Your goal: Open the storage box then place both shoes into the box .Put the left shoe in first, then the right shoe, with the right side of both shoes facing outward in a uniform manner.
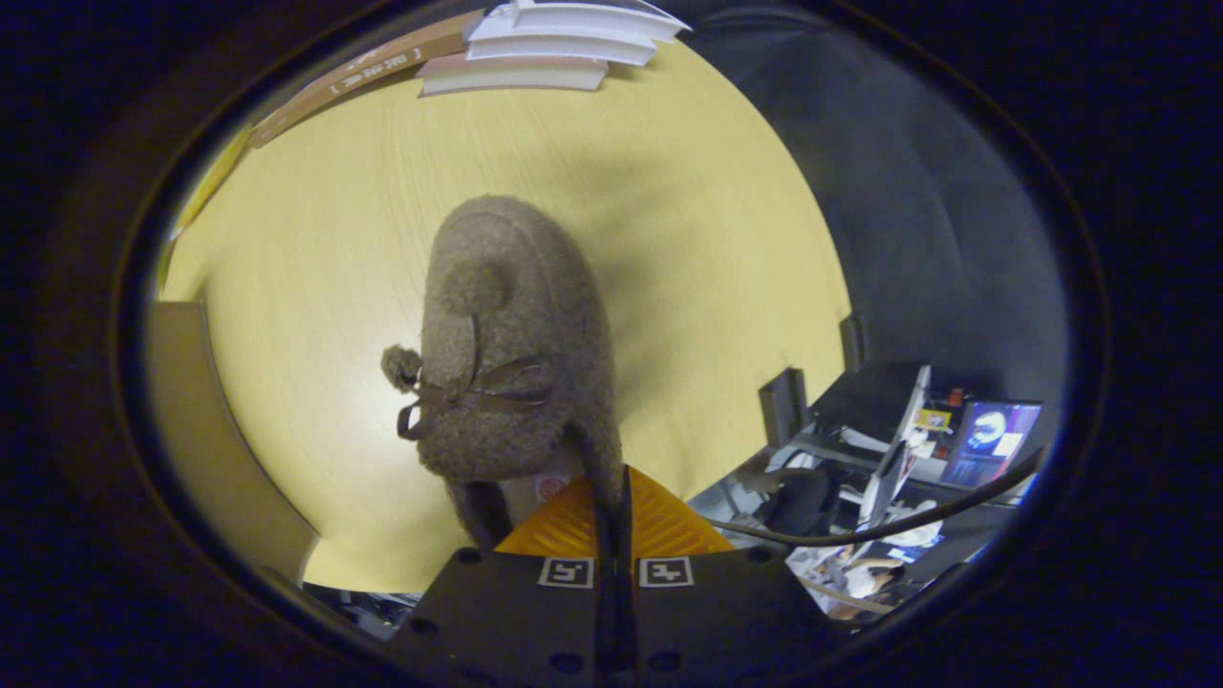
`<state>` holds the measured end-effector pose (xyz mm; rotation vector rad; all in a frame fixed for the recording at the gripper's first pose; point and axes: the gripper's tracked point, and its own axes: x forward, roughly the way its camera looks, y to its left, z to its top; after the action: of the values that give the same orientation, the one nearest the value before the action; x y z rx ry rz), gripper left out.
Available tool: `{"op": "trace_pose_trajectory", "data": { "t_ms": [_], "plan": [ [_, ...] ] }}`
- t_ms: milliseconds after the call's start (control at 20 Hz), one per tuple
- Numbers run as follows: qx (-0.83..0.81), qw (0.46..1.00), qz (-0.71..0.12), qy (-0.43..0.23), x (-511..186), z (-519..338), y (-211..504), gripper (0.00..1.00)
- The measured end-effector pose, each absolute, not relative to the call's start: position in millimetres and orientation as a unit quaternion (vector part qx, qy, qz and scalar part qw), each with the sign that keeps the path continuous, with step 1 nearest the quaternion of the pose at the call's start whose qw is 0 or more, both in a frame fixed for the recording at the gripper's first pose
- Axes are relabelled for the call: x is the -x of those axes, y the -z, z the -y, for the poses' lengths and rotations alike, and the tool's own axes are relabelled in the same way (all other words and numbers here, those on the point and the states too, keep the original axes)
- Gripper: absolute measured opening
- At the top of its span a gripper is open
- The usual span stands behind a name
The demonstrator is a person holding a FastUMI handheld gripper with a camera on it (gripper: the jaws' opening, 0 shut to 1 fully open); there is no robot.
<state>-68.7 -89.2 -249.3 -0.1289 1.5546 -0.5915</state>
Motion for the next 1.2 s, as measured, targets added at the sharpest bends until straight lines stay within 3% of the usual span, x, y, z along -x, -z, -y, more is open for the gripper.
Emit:
{"op": "trace_pose_trajectory", "data": {
  "t_ms": [400, 700, 950, 1200],
  "plan": [
    [0.164, 0.717, -0.618, 0.279, 39, 36, 137, 0.04],
    [0.198, 0.775, -0.545, 0.250, 14, -62, 62, 0.03],
    [0.166, 0.806, -0.536, 0.187, 11, -170, 66, 0.04],
    [0.137, 0.799, -0.570, 0.134, 17, -244, 116, 0.03]
  ]
}}
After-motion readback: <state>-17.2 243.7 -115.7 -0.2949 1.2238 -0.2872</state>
